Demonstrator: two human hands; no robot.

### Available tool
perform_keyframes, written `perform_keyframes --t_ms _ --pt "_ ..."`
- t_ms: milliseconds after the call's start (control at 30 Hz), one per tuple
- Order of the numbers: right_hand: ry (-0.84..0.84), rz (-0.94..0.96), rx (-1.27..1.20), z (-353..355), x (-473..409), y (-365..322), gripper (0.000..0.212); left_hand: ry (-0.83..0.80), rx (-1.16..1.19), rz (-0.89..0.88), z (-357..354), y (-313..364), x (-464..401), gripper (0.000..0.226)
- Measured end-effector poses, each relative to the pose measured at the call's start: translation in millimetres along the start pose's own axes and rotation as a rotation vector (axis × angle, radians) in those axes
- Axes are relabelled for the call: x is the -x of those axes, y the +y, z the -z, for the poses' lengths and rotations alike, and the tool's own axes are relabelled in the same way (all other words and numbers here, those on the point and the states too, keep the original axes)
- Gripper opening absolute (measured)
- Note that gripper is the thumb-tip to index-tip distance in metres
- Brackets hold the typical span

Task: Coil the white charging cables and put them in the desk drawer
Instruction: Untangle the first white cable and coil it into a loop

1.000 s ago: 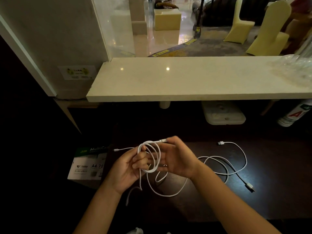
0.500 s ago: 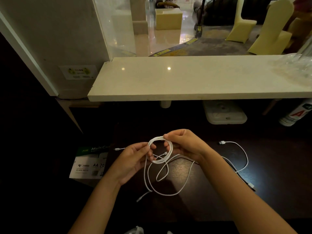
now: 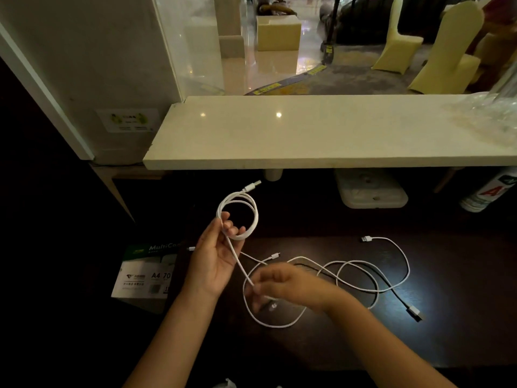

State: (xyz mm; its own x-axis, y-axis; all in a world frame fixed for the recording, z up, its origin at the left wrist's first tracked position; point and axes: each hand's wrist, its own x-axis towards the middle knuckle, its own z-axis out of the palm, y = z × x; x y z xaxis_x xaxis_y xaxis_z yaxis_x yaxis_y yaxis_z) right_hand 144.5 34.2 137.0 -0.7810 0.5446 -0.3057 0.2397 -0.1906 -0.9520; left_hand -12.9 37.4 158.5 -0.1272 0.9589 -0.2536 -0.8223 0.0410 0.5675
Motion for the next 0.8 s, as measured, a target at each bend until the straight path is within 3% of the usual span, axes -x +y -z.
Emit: perform_keyframes --t_ms 67,200,300,367,467,600,700,800 --pt "0.026 0.007 0.160 3 7 3 0.019 -0.009 -0.047 -0.006 2 3 0 0.017" --pt "0.330 0.006 0.781 38 19 1 0.013 0.010 -0.183 0.001 8 2 2 0.023" --pt "0.611 -0.083 0.894 54 24 -6 0.010 0.012 -0.256 0.034 12 -4 6 0.022" --pt "0.779 -0.028 0.770 56 20 -7 0.009 0.015 -0.284 0.058 14 -9 8 0.022" --pt "0.941 0.089 0.224 54 8 -8 0.012 0.036 -0.299 0.087 15 -14 10 0.023" --pt "0.903 0.148 -0.584 47 -8 -10 0.022 0.028 -0.288 0.135 12 -16 15 0.023" --pt "0.793 0.080 -0.795 52 -12 -13 0.014 -0.003 -0.310 0.151 13 -16 17 0.022" --pt "0.735 0.027 -0.724 63 -11 -18 0.011 -0.025 -0.393 0.158 18 -14 18 0.022"
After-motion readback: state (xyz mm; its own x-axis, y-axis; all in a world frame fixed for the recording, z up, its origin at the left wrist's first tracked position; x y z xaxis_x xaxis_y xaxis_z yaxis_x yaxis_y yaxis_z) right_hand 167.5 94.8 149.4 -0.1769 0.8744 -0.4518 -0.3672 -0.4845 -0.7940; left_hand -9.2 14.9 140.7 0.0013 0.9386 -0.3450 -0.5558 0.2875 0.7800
